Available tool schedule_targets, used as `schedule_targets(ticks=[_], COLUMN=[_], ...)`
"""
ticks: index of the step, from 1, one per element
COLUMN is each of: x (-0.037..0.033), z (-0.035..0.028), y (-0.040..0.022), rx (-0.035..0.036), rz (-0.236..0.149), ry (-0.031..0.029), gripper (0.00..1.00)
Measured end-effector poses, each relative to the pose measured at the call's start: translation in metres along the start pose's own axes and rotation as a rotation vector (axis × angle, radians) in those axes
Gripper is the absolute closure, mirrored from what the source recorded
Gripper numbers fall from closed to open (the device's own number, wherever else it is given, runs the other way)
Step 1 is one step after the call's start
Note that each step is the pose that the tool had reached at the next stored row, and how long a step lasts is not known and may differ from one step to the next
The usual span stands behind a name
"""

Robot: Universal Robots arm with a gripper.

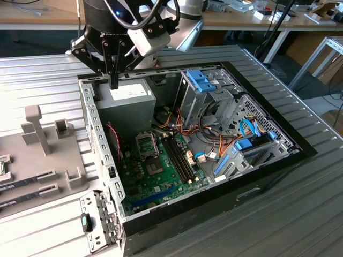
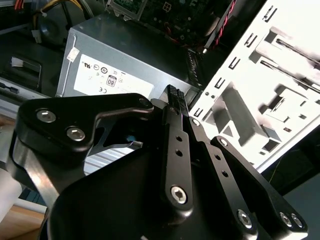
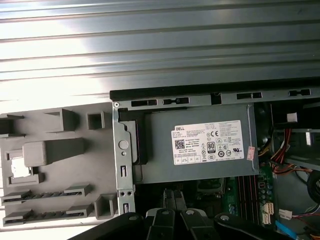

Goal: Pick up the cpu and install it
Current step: 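Reach for the cpu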

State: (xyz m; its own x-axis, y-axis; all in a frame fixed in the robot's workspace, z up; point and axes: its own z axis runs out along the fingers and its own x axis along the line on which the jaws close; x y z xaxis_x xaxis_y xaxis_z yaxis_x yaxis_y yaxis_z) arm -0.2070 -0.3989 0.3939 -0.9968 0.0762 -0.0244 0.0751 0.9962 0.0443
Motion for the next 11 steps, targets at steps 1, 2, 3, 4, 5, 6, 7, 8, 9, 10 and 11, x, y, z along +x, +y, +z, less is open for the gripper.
schedule_targets(ticks=[1,2,3,4,5,6,7,8,9,10,11], x=[0.0003,0.0006,0.0009,0.0012,0.0014,0.0016,0.0018,0.0021,0.0023,0.0026,0.0030], z=[0.0000,0.0000,0.0000,0.0000,0.0000,0.0000,-0.0001,0.0000,-0.0001,-0.0001,-0.0001], y=[0.0000,0.0000,-0.0001,-0.0001,-0.0001,-0.0001,-0.0001,-0.0002,-0.0002,-0.0002,-0.0002], rx=[0.0000,0.0000,-0.0001,0.0000,0.0000,0.0000,0.0001,-0.0001,0.0000,0.0000,0.0000], rz=[0.000,0.000,0.000,0.000,0.000,0.000,0.000,0.000,0.000,0.000,0.000], ry=[0.0000,0.0000,-0.0001,-0.0001,0.0000,0.0000,0.0000,0.0000,0.0000,0.0000,0.0000], gripper=[0.89,0.89,0.89,0.89,0.89,0.89,0.89,0.89,0.89,0.89,0.89])
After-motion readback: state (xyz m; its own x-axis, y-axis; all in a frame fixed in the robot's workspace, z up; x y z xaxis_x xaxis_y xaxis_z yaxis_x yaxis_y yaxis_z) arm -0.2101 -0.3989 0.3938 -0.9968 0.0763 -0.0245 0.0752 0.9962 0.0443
